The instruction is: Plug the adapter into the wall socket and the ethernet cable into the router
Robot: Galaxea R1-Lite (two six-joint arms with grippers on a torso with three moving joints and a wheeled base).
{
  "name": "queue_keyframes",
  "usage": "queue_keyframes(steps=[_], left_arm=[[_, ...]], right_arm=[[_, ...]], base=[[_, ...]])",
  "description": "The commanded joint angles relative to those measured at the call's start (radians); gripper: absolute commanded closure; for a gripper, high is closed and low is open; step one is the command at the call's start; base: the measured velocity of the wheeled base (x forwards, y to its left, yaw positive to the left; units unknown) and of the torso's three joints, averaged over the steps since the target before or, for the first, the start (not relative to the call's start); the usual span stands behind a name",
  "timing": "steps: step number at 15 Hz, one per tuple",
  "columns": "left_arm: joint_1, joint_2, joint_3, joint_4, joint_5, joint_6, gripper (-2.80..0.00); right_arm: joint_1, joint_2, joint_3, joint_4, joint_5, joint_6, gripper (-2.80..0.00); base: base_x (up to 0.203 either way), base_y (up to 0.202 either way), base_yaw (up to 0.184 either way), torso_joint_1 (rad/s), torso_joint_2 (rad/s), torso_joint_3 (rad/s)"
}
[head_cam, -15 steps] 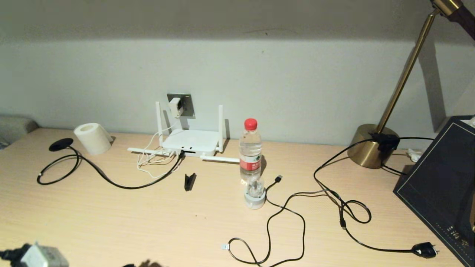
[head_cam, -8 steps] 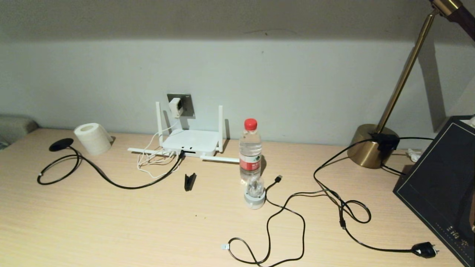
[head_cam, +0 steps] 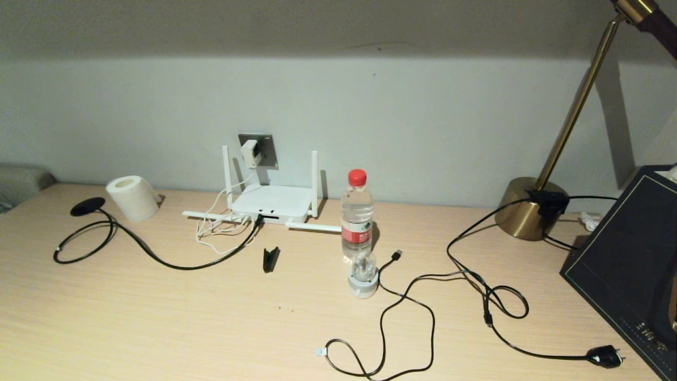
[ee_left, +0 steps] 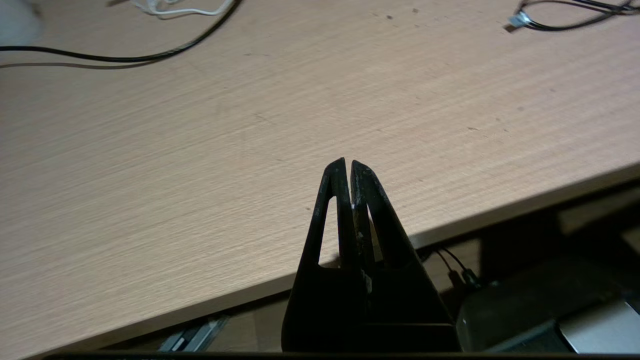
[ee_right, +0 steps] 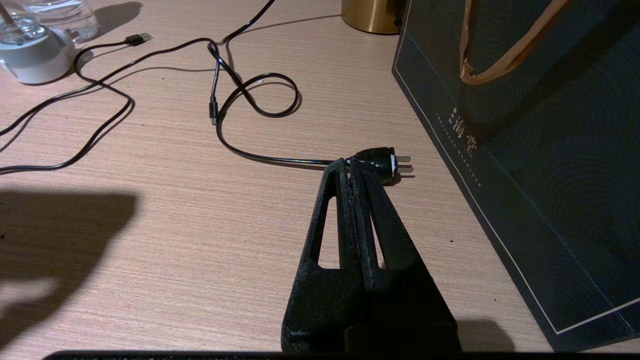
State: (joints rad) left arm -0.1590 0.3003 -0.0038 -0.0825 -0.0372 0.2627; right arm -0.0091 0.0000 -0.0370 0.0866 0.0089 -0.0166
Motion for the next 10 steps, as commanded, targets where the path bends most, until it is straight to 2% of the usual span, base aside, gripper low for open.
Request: queue_keyframes(steps=[1, 2, 3, 4, 5, 6, 7, 8, 9, 10], left_arm=[[0.037, -0.016, 0.018, -0.01, 0.063, -0.012, 0.0], [0.036, -0.016, 0.018, -0.033, 0.059, -0.013, 0.0], [0.036, -0.016, 0.018, -0.068, 0.125, -0.008, 0.0], [0.036, -0.016, 0.018, -0.094, 0.222, 0.003, 0.0], [0.036, -0.016, 0.018, -0.106, 0.27, 0.013, 0.0], [0.036, -0.016, 0.018, -0.111, 0.239, 0.018, 0.0], [0.036, -0.016, 0.018, -0.126, 0.133, 0.014, 0.0], [0.036, -0.016, 0.018, -0.143, 0.07, -0.011, 0.0], [0.036, -0.016, 0.016, -0.142, 0.083, -0.043, 0.0], [0.036, -0.015, 0.012, -0.107, 0.165, -0.067, 0.0]], right_arm=[[0.0, 0.0, 0.0, 0.001, 0.0, 0.0, 0.0], [0.0, 0.0, 0.0, 0.001, 0.0, 0.0, 0.0], [0.0, 0.0, 0.0, 0.001, 0.0, 0.0, 0.0], [0.0, 0.0, 0.0, 0.001, 0.0, 0.0, 0.0], [0.0, 0.0, 0.0, 0.001, 0.0, 0.0, 0.0], [0.001, 0.0, 0.0, 0.001, 0.0, 0.0, 0.0], [0.0, 0.0, 0.0, 0.001, 0.0, 0.0, 0.0], [0.0, 0.0, 0.0, 0.001, 0.0, 0.0, 0.0], [0.0, 0.0, 0.0, 0.001, 0.0, 0.0, 0.0], [0.0, 0.0, 0.0, 0.001, 0.0, -0.002, 0.0]], base=[[0.0, 0.0, 0.0, 0.0, 0.0, 0.0], [0.0, 0.0, 0.0, 0.0, 0.0, 0.0], [0.0, 0.0, 0.0, 0.0, 0.0, 0.0], [0.0, 0.0, 0.0, 0.0, 0.0, 0.0], [0.0, 0.0, 0.0, 0.0, 0.0, 0.0], [0.0, 0.0, 0.0, 0.0, 0.0, 0.0], [0.0, 0.0, 0.0, 0.0, 0.0, 0.0], [0.0, 0.0, 0.0, 0.0, 0.0, 0.0], [0.0, 0.0, 0.0, 0.0, 0.0, 0.0], [0.0, 0.0, 0.0, 0.0, 0.0, 0.0]])
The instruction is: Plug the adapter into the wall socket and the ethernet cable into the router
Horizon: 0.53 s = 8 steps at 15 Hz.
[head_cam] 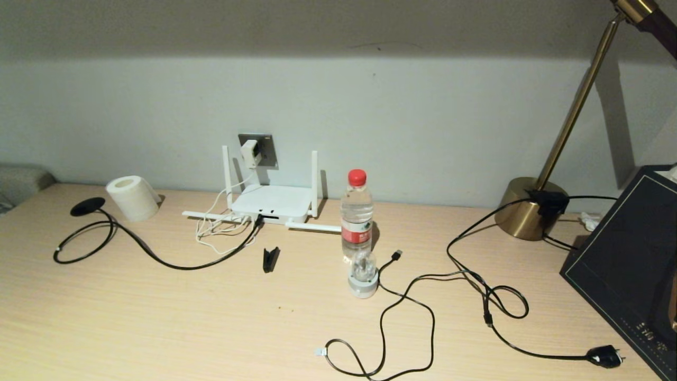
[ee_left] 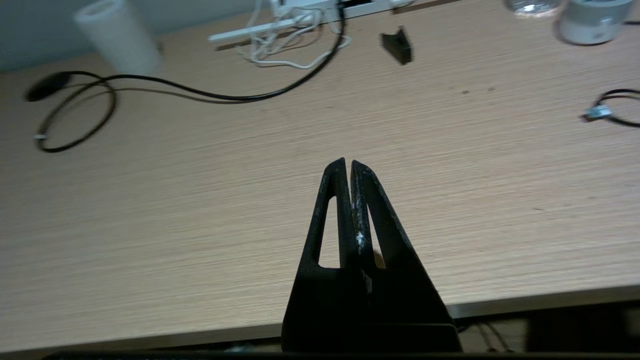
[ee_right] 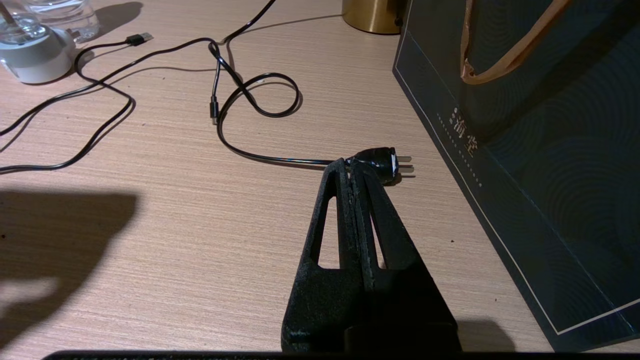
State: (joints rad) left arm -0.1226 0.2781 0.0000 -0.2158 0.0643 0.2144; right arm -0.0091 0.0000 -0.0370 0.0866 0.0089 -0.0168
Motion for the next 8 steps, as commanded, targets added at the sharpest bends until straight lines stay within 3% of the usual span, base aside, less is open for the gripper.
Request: queue_keyframes(steps=[1, 4, 6, 8], left_arm=[[0.0, 0.007, -0.005, 0.1, 0.093, -0.029, 0.0], [0.004, 0.018, -0.076, 0.336, 0.058, -0.024, 0.0], [0.015, 0.068, -0.079, 0.341, 0.04, -0.001, 0.0], [0.114, 0.093, -0.079, 0.341, 0.04, 0.006, 0.0]], right_arm=[[0.0, 0.0, 0.0, 0.001, 0.0, 0.0, 0.0], [0.0, 0.0, 0.0, 0.001, 0.0, 0.0, 0.0], [0.0, 0.0, 0.0, 0.001, 0.0, 0.001, 0.0], [0.0, 0.0, 0.0, 0.001, 0.002, 0.001, 0.0]], base=[[0.0, 0.0, 0.0, 0.0, 0.0, 0.0], [0.0, 0.0, 0.0, 0.0, 0.0, 0.0], [0.0, 0.0, 0.0, 0.0, 0.0, 0.0], [0.0, 0.0, 0.0, 0.0, 0.0, 0.0]])
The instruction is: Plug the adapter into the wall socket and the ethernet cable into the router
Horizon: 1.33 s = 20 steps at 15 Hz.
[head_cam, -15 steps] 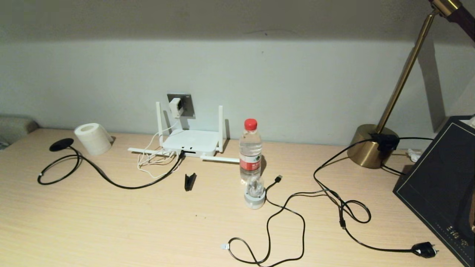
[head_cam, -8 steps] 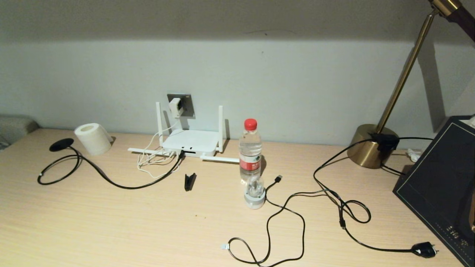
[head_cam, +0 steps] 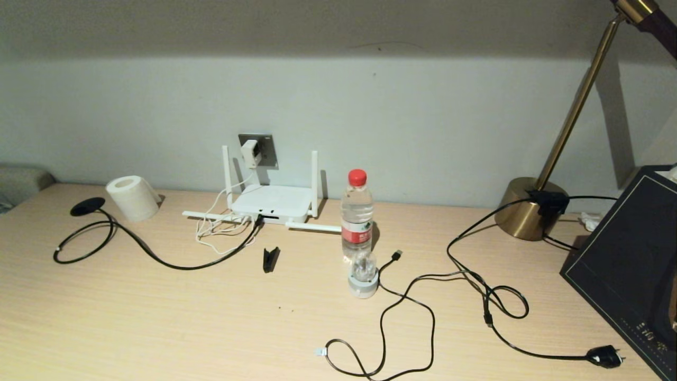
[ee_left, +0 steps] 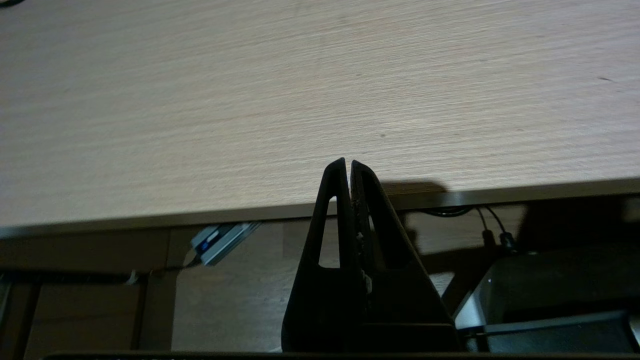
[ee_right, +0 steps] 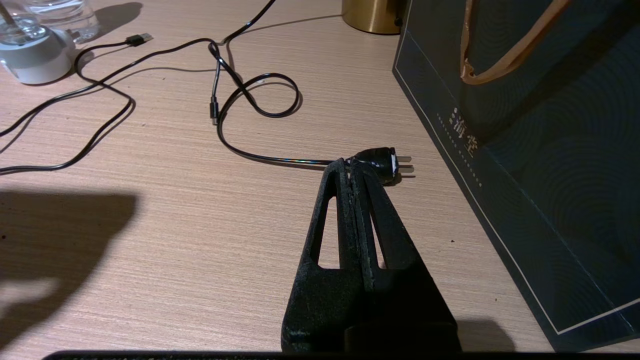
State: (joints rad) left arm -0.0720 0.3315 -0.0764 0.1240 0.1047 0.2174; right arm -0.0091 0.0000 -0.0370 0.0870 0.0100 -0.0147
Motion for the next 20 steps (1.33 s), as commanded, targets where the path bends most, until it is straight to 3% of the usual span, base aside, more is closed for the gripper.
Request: queue_keyframes(steps=[1, 3, 5, 6, 9, 14, 15, 20], left_arm=[[0.132, 0.031, -0.002, 0.001, -0.003, 0.009, 0.0], [0.189, -0.047, 0.012, -0.021, -0.055, 0.036, 0.0], [0.197, -0.051, 0.073, -0.199, -0.142, 0.027, 0.0], [0.194, -0.05, 0.078, -0.211, -0.161, 0.023, 0.0], [0.071, -0.079, 0.082, -0.17, -0.179, 0.005, 0.0], [0.07, -0.329, 0.086, -0.181, -0.177, -0.009, 0.0], [0.071, -0.347, 0.088, -0.179, -0.174, -0.024, 0.0], [0.072, -0.331, 0.09, -0.163, -0.105, -0.248, 0.0]], right_arm=[[0.0, 0.0, 0.0, 0.0, -0.001, -0.003, 0.0], [0.0, 0.0, 0.0, 0.002, -0.001, -0.013, 0.0], [0.0, 0.0, 0.0, 0.0, -0.001, -0.002, 0.0], [0.0, 0.0, 0.0, 0.0, -0.001, -0.004, 0.0], [0.0, 0.0, 0.0, 0.0, -0.001, -0.001, 0.0], [0.0, 0.0, -0.001, 0.0, -0.001, 0.004, 0.0], [0.0, 0.0, 0.0, 0.0, 0.001, 0.004, 0.0], [0.0, 0.0, 0.0, 0.0, -0.001, -0.002, 0.0]], base=[[0.0, 0.0, 0.0, 0.0, 0.0, 0.0], [0.0, 0.0, 0.0, 0.0, 0.0, 0.0], [0.0, 0.0, 0.0, 0.0, 0.0, 0.0], [0.0, 0.0, 0.0, 0.0, 0.0, 0.0], [0.0, 0.0, 0.0, 0.0, 0.0, 0.0], [0.0, 0.0, 0.0, 0.0, 0.0, 0.0], [0.0, 0.0, 0.0, 0.0, 0.0, 0.0], [0.0, 0.0, 0.0, 0.0, 0.0, 0.0]])
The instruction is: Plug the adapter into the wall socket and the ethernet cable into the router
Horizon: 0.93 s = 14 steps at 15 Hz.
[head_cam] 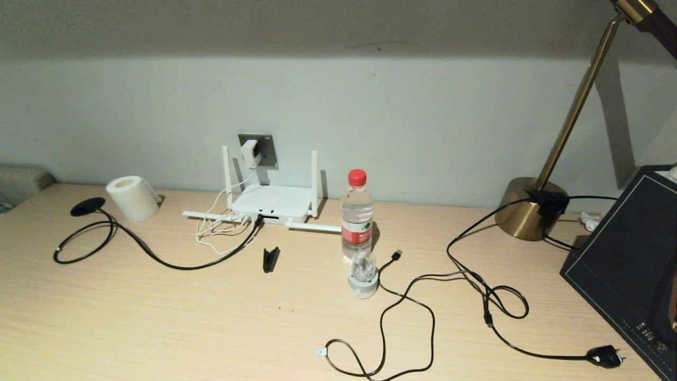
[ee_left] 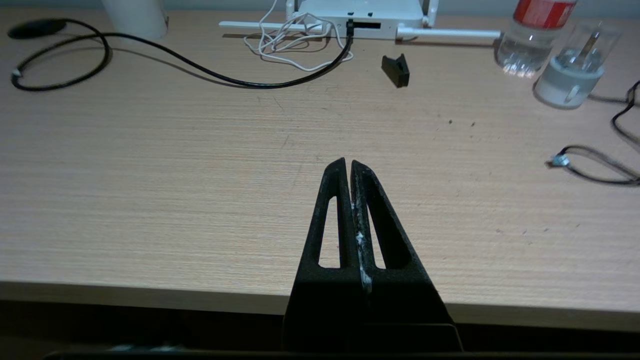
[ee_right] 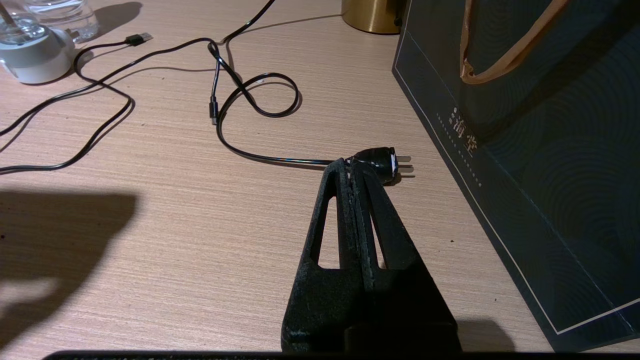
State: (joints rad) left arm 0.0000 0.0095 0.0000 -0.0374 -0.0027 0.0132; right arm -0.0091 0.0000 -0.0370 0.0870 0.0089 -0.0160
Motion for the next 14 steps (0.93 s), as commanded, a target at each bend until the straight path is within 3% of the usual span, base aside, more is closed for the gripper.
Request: queue_keyframes(steps=[1, 14], left_arm=[[0.0, -0.008, 0.014, -0.002, 0.003, -0.045, 0.0], [0.0, -0.009, 0.014, -0.004, 0.003, -0.045, 0.0]], right_arm=[[0.0, 0.0, 0.0, 0.0, 0.0, -0.001, 0.0], [0.0, 0.0, 0.0, 0.0, 0.0, 0.004, 0.0]], base=[[0.0, 0.0, 0.0, 0.0, 0.0, 0.0], [0.0, 0.0, 0.0, 0.0, 0.0, 0.0]])
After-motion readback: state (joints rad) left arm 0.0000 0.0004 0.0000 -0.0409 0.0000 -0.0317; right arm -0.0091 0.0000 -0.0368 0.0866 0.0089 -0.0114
